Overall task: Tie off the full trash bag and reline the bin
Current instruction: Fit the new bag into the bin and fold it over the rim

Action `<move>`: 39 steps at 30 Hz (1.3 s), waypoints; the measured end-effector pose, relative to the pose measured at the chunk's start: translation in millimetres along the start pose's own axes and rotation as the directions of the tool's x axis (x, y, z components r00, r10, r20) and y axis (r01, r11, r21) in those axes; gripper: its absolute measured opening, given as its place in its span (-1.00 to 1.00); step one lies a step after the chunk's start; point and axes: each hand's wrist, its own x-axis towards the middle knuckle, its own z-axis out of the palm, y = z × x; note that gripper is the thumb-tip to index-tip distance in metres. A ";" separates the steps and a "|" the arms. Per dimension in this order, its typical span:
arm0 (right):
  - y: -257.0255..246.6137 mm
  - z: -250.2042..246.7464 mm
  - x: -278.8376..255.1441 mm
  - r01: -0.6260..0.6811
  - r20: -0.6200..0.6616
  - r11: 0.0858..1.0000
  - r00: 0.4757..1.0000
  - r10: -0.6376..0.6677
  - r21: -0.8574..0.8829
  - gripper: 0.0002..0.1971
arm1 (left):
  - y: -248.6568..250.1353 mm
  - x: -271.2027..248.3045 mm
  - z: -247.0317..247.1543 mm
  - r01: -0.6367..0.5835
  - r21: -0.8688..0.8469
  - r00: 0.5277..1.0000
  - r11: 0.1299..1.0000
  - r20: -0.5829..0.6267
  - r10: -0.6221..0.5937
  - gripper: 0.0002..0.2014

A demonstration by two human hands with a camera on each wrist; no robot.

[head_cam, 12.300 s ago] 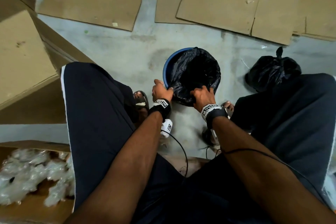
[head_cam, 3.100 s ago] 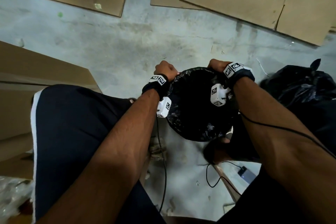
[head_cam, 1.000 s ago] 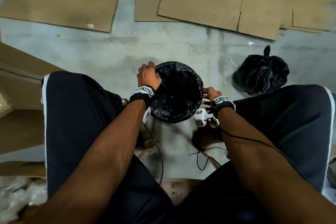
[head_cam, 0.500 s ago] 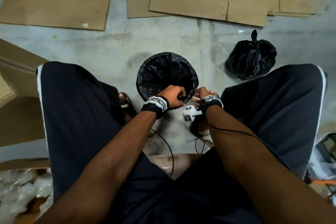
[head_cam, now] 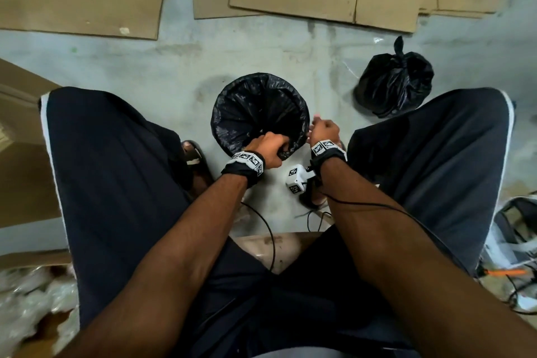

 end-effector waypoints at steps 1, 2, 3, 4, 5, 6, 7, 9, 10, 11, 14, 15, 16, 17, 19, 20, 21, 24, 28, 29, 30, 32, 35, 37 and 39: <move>-4.8 2.5 4.3 -0.003 0.051 1.000 0.999 0.003 0.006 -0.53 | -2.6 0.6 0.8 0.006 -0.048 1.000 0.999 0.002 -0.006 -0.70; -9.2 5.9 2.9 -0.031 0.115 0.999 0.993 0.028 0.028 -0.51 | -3.9 0.6 -0.6 0.006 -0.104 1.000 0.995 0.004 -0.006 -0.72; -24.3 0.9 -15.5 -0.025 0.147 1.000 0.989 0.024 0.004 -0.55 | -7.4 1.7 0.2 0.003 -0.153 1.000 0.988 0.001 -0.003 -0.73; -34.1 -4.9 -33.2 0.004 0.161 1.000 0.987 0.000 -0.028 -0.63 | -10.8 2.7 0.9 0.004 -0.187 1.000 0.982 -0.003 -0.005 -0.73; -41.5 -11.7 -47.7 0.026 0.179 0.996 0.984 -0.011 -0.081 -0.69 | -14.8 3.8 2.6 0.006 -0.215 1.000 0.977 -0.005 -0.007 -0.73; -35.9 -13.3 -46.0 0.032 0.203 0.991 0.979 -0.005 -0.133 -0.72 | -17.7 4.0 4.3 0.012 -0.230 1.000 0.973 0.000 -0.012 -0.74; -33.1 -13.5 -47.1 0.036 0.252 0.988 0.968 0.004 -0.152 -0.72 | -19.6 3.5 5.7 0.010 -0.246 1.000 0.969 -0.005 -0.012 -0.75; -24.3 -8.1 -34.3 0.053 0.298 0.985 0.954 -0.001 -0.164 -0.74 | -19.9 2.5 7.7 0.008 -0.269 1.000 0.963 -0.020 -0.014 -0.77; -29.3 -9.0 -38.3 0.049 0.316 0.986 0.949 0.004 -0.160 -0.75 | -21.0 3.3 8.9 0.019 -0.285 0.999 0.958 -0.030 -0.028 -0.78; -38.5 -10.4 -47.4 0.062 0.315 0.986 0.949 -0.011 -0.154 -0.73 | -22.2 5.6 10.0 0.035 -0.298 0.998 0.954 -0.036 -0.048 -0.78; -44.8 -6.6 -45.8 0.067 0.389 0.986 0.921 -0.003 -0.151 -0.67 | -24.2 16.8 6.8 0.092 -0.332 0.989 0.939 -0.080 -0.125 -0.74; -48.7 -5.8 -49.5 0.058 0.393 0.988 0.920 0.001 -0.140 -0.60 | -24.7 24.0 2.5 0.083 -0.353 0.983 0.932 -0.125 -0.135 -0.73; -51.0 -5.4 -51.5 0.041 0.392 0.992 0.920 0.009 -0.121 -0.50 | -24.0 31.6 -4.2 0.057 -0.363 0.974 0.930 -0.184 -0.132 -0.72; -52.6 -5.0 -50.7 0.037 0.399 0.994 0.917 0.006 -0.100 -0.44 | -22.5 40.8 -13.1 0.018 -0.343 0.961 0.939 -0.252 -0.111 -0.71; -55.1 -4.4 -48.4 0.083 0.394 0.995 0.918 -0.053 -0.059 -0.56 | -19.4 59.5 -34.2 -0.067 -0.201 0.931 0.977 -0.365 -0.011 -0.65; -60.5 -4.4 -50.5 0.096 0.379 0.994 0.922 -0.073 -0.043 -0.64 | -19.8 71.5 -44.6 -0.097 -0.083 0.919 0.992 -0.389 0.058 -0.60; -68.0 -5.6 -52.3 0.123 0.376 0.990 0.922 -0.090 -0.065 -0.66 | -20.8 81.3 -54.5 -0.116 0.044 0.916 0.992 -0.382 0.124 -0.55; -76.6 -4.5 -34.2 0.218 0.399 0.956 0.909 -0.125 -0.197 -0.60 | -33.5 110.1 -75.2 -0.145 0.253 0.937 0.957 -0.274 0.214 -0.53; -85.2 10.2 -13.0 0.331 0.416 0.896 0.889 -0.191 -0.295 -0.67 | -57.0 142.5 -91.6 -0.108 0.217 0.984 0.970 -0.113 0.135 -0.69; -88.0 13.5 -12.2 0.360 0.397 0.887 0.888 -0.232 -0.288 -0.73 | -61.0 146.7 -93.2 -0.101 0.169 0.991 0.980 -0.074 0.115 -0.70; -90.2 17.8 -9.7 0.379 0.381 0.892 0.884 -0.270 -0.247 -0.78 | -65.0 152.5 -94.0 -0.100 0.120 0.993 0.988 -0.052 0.106 -0.70; -97.4 22.8 -14.3 0.447 0.396 0.874 0.850 -0.348 -0.192 -0.79 | -71.9 157.0 -92.2 -0.076 0.028 0.996 0.997 -0.046 0.078 -0.70; -102.2 32.0 -14.9 0.514 0.467 0.836 0.797 -0.384 -0.190 -0.74 | -79.2 160.4 -91.5 -0.042 -0.060 0.999 0.997 -0.022 0.040 -0.70; -107.2 37.4 -14.5 0.509 0.493 0.836 0.791 -0.362 -0.202 -0.71 | -83.5 160.3 -93.6 -0.025 -0.085 1.000 0.996 0.015 0.026 -0.70; -113.0 41.9 -14.4 0.510 0.523 0.824 0.786 -0.329 -0.248 -0.72 | -88.1 158.9 -96.1 -0.018 -0.119 0.999 0.993 0.040 0.023 -0.71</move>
